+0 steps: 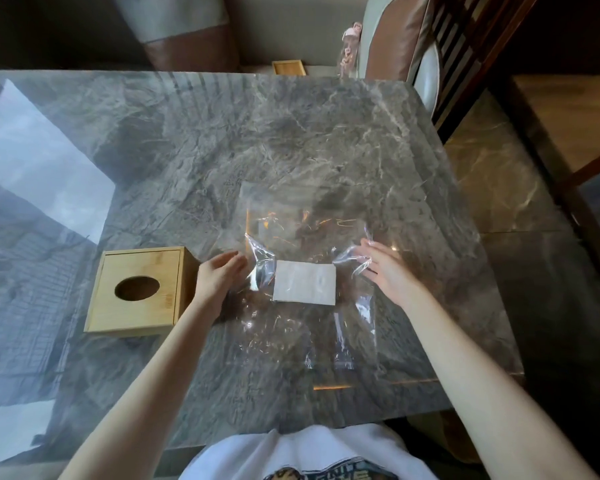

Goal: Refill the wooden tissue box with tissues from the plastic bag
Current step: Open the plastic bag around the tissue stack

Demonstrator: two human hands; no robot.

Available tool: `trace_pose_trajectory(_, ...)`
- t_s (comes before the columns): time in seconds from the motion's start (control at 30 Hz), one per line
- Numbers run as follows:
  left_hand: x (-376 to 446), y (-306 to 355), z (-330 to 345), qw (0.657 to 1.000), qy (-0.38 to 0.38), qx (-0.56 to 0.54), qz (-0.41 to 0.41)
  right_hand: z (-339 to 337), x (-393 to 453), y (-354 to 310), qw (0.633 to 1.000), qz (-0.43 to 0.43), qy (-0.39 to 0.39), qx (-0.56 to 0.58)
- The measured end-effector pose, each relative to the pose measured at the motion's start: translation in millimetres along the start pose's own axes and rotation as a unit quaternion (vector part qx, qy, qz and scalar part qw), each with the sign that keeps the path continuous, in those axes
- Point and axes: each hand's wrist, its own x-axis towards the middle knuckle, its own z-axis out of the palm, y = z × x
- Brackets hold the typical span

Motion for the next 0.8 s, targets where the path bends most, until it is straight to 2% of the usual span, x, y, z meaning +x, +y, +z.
trace_pose_trajectory(0.2,-8.4,-21.2,-11.5,0.998,0.024,0.065,-0.014,-15.8,-14.3,24.8,0.997,0.029,0.046,-0.048)
trace_pose_trajectory(0.33,-21.4,-29.9,-8.6,0.995,0.047,0.082,-0.017,-26.1,-26.8,40.1,0.992,0.054,0.048,-0.103)
trace_pose_trajectory(0.6,-25.7,-27.5,-5.9,0.990,0.117,0.077,-0.030,-10.1,-19.7,29.4,0.991,-0.007,0.059,-0.122)
trace_pose_trajectory(0.8,-25.5,-27.5,-5.8,0.987,0.128,0.089,-0.032,1.2,-16.1,26.5,0.984,-0.025,0.074,-0.163)
